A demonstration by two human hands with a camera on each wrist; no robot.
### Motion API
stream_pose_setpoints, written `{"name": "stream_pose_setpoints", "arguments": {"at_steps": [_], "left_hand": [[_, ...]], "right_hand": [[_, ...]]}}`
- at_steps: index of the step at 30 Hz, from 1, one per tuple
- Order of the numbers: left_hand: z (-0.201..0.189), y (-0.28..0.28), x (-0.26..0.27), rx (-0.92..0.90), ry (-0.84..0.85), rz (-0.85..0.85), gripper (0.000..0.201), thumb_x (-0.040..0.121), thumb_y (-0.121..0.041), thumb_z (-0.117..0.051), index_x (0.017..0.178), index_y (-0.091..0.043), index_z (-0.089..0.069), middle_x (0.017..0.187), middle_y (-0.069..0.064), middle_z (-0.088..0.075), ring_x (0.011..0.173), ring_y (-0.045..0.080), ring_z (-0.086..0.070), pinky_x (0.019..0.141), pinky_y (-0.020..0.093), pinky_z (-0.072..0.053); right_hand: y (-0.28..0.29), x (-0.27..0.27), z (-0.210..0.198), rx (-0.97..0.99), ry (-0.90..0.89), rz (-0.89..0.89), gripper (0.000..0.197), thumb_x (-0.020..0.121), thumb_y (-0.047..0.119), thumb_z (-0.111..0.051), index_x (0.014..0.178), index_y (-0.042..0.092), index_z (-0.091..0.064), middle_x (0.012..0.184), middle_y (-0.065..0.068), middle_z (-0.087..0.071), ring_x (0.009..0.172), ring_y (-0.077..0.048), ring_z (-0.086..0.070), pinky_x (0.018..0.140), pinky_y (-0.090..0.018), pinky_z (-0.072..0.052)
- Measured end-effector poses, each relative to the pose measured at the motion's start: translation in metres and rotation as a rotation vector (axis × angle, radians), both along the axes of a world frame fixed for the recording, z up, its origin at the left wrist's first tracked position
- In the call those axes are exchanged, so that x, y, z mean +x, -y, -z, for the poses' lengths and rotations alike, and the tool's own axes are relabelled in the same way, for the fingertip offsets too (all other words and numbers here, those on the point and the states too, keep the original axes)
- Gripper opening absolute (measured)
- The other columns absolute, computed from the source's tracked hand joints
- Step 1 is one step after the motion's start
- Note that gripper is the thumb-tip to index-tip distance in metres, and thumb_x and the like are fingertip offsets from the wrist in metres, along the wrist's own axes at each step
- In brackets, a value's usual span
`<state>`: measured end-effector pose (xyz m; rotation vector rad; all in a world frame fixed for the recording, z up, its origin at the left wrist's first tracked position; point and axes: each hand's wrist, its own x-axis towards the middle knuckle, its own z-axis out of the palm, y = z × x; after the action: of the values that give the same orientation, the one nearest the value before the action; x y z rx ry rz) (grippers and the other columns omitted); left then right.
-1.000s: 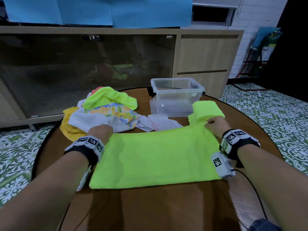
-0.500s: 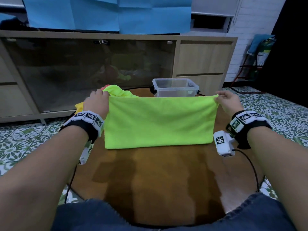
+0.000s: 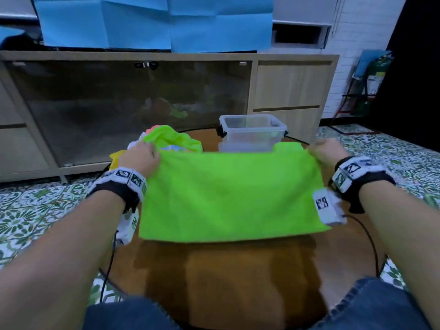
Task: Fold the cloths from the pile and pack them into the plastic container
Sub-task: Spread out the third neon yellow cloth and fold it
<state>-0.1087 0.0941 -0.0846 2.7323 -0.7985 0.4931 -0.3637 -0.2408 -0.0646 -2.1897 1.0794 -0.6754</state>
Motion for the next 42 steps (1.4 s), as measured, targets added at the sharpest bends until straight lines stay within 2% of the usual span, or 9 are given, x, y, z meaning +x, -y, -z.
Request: {"name": "stream_pose_setpoints", "arguments": {"at_steps": [3, 9, 12, 14, 22, 26, 30, 34, 42], "left_hand": [[0.035, 0.013, 0.025, 0.267, -0.101, 0.011, 0.036, 0.098, -0.021, -0.033, 0.117, -0.009, -0.061, 0.122, 0.013, -0.059, 0.110, 0.031, -0.058, 0.091, 0.039, -0.048], [0.068, 0.032, 0.055, 0.421, -0.117, 0.039, 0.031, 0.098, -0.026, -0.038, 0.120, -0.016, -0.059, 0.120, 0.007, -0.053, 0.112, 0.024, -0.054, 0.087, 0.038, -0.049], [0.075, 0.035, 0.059, 0.453, -0.109, 0.017, 0.030, 0.097, -0.030, -0.043, 0.117, -0.016, -0.060, 0.118, 0.006, -0.054, 0.108, 0.024, -0.055, 0.085, 0.038, -0.050], [0.077, 0.035, 0.059, 0.451, -0.121, 0.002, 0.029, 0.098, -0.029, -0.042, 0.118, -0.016, -0.058, 0.117, 0.007, -0.053, 0.107, 0.025, -0.055, 0.084, 0.038, -0.050], [0.064, 0.031, 0.049, 0.464, -0.144, -0.058, 0.023, 0.094, -0.018, -0.046, 0.102, -0.014, -0.067, 0.106, 0.004, -0.063, 0.097, 0.023, -0.060, 0.077, 0.033, -0.051], [0.057, 0.035, 0.049, 0.466, -0.141, -0.093, 0.028, 0.091, -0.012, -0.043, 0.105, -0.014, -0.067, 0.098, 0.002, -0.065, 0.094, 0.021, -0.062, 0.086, 0.035, -0.050], [0.062, 0.037, 0.045, 0.472, -0.128, -0.116, 0.027, 0.096, -0.015, -0.042, 0.114, -0.010, -0.061, 0.116, 0.006, -0.058, 0.107, 0.024, -0.057, 0.083, 0.035, -0.049], [0.068, 0.038, 0.050, 0.487, -0.057, -0.112, 0.027, 0.095, -0.015, -0.043, 0.116, -0.012, -0.060, 0.115, 0.005, -0.055, 0.106, 0.024, -0.056, 0.077, 0.034, -0.049], [0.064, 0.032, 0.045, 0.541, -0.025, -0.108, 0.029, 0.096, -0.016, -0.040, 0.121, -0.014, -0.055, 0.119, 0.007, -0.053, 0.110, 0.025, -0.054, 0.076, 0.035, -0.046]], "right_hand": [[0.006, 0.016, 0.035, -0.141, -0.368, -0.058, 0.024, 0.092, 0.011, -0.053, 0.108, 0.000, -0.066, 0.114, -0.020, -0.063, 0.103, -0.035, -0.059, 0.082, -0.035, -0.046], [0.017, 0.042, 0.070, -0.194, -0.650, -0.132, 0.029, 0.096, 0.009, -0.039, 0.120, 0.009, -0.055, 0.113, -0.014, -0.059, 0.099, -0.029, -0.058, 0.071, -0.029, -0.043], [0.019, 0.044, 0.077, -0.298, -0.755, -0.140, 0.031, 0.099, 0.013, -0.035, 0.124, 0.016, -0.052, 0.123, -0.011, -0.051, 0.103, -0.029, -0.056, 0.077, -0.033, -0.045], [0.021, 0.043, 0.078, -0.350, -0.768, -0.133, 0.032, 0.100, 0.015, -0.034, 0.125, 0.018, -0.053, 0.129, -0.011, -0.047, 0.106, -0.029, -0.056, 0.083, -0.036, -0.048], [0.011, 0.045, 0.066, -0.363, -0.787, -0.013, 0.032, 0.095, 0.004, -0.038, 0.119, 0.011, -0.059, 0.118, -0.010, -0.060, 0.103, -0.028, -0.059, 0.075, -0.032, -0.042], [0.009, 0.043, 0.065, -0.394, -0.795, -0.013, 0.036, 0.092, -0.001, -0.038, 0.119, 0.010, -0.058, 0.119, -0.010, -0.059, 0.104, -0.027, -0.059, 0.073, -0.031, -0.042], [0.011, 0.046, 0.067, -0.447, -0.787, -0.001, 0.033, 0.093, 0.001, -0.039, 0.117, 0.011, -0.058, 0.114, -0.009, -0.060, 0.101, -0.026, -0.059, 0.071, -0.030, -0.041], [0.015, 0.050, 0.073, -0.469, -0.773, 0.003, 0.030, 0.094, 0.003, -0.039, 0.115, 0.012, -0.059, 0.109, -0.008, -0.061, 0.097, -0.026, -0.060, 0.069, -0.029, -0.041], [0.013, 0.047, 0.069, -0.505, -0.761, -0.071, 0.028, 0.092, 0.006, -0.043, 0.116, 0.013, -0.056, 0.115, -0.008, -0.054, 0.101, -0.027, -0.057, 0.075, -0.033, -0.047]]}}
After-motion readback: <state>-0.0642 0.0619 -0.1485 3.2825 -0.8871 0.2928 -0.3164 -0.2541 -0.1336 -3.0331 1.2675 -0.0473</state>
